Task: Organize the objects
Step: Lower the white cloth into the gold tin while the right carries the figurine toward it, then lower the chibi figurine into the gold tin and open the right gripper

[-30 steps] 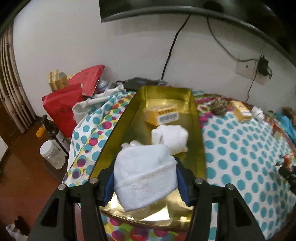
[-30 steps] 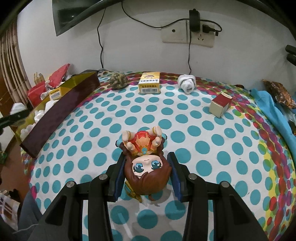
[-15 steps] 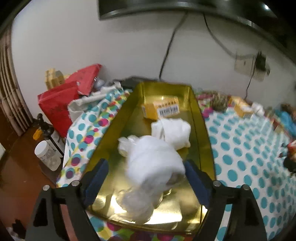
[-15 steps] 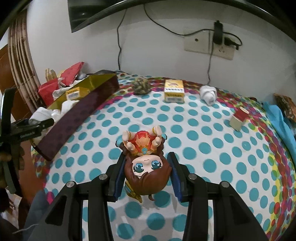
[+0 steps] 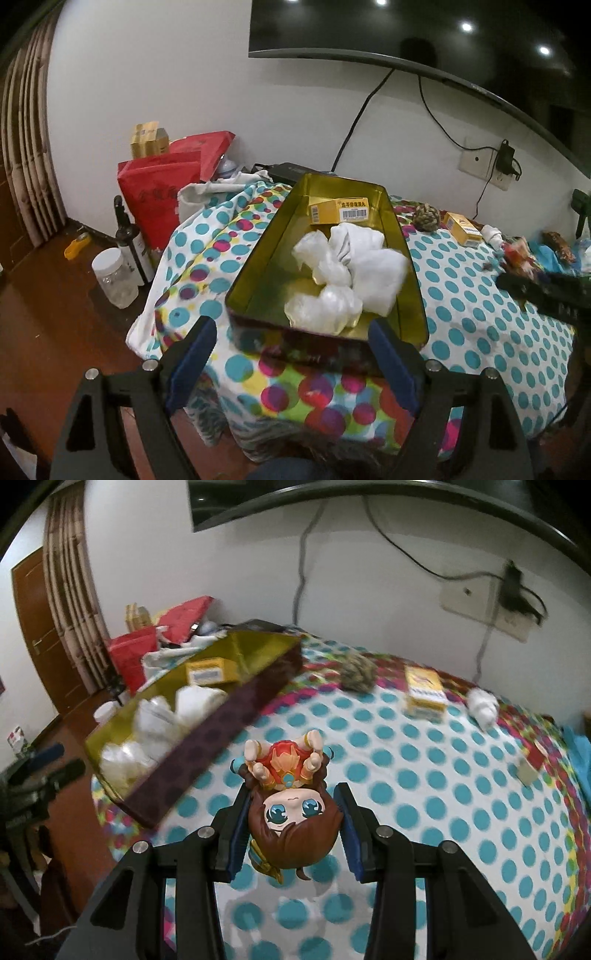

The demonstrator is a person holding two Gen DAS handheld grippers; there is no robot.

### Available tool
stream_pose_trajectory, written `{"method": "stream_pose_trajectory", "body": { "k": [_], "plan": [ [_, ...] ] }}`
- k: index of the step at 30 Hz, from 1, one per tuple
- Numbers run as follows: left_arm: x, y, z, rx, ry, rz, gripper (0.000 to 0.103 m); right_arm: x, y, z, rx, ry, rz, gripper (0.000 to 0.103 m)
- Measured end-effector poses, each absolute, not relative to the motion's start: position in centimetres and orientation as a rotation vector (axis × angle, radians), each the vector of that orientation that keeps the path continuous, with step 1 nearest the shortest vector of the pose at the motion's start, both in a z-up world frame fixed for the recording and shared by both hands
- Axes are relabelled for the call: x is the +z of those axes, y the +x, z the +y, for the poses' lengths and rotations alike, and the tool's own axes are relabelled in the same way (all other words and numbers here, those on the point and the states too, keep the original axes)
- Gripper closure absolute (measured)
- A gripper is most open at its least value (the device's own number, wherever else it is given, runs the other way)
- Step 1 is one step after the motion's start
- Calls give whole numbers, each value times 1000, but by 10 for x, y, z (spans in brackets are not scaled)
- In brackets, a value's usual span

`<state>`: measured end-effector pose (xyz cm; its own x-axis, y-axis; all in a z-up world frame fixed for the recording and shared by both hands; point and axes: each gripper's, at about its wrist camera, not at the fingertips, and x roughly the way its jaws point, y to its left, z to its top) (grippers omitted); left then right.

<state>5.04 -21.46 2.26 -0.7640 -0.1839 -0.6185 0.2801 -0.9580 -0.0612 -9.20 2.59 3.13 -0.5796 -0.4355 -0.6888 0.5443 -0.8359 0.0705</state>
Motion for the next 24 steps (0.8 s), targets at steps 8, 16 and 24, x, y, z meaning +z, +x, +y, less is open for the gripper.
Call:
{"method": "stream_pose_trajectory", "body": {
  "k": [8, 16, 24],
  "plan": [
    [21, 60, -207, -2749, 936, 191, 17, 54, -87, -43, -2305, 919, 252, 62],
    [14, 71, -200, -2764, 961, 153, 17, 48, -92, -111, -2220, 948, 302, 62],
    [5, 81, -210, -2729, 987, 163, 17, 19, -102, -160, -2150, 1023, 367, 62]
  ]
}}
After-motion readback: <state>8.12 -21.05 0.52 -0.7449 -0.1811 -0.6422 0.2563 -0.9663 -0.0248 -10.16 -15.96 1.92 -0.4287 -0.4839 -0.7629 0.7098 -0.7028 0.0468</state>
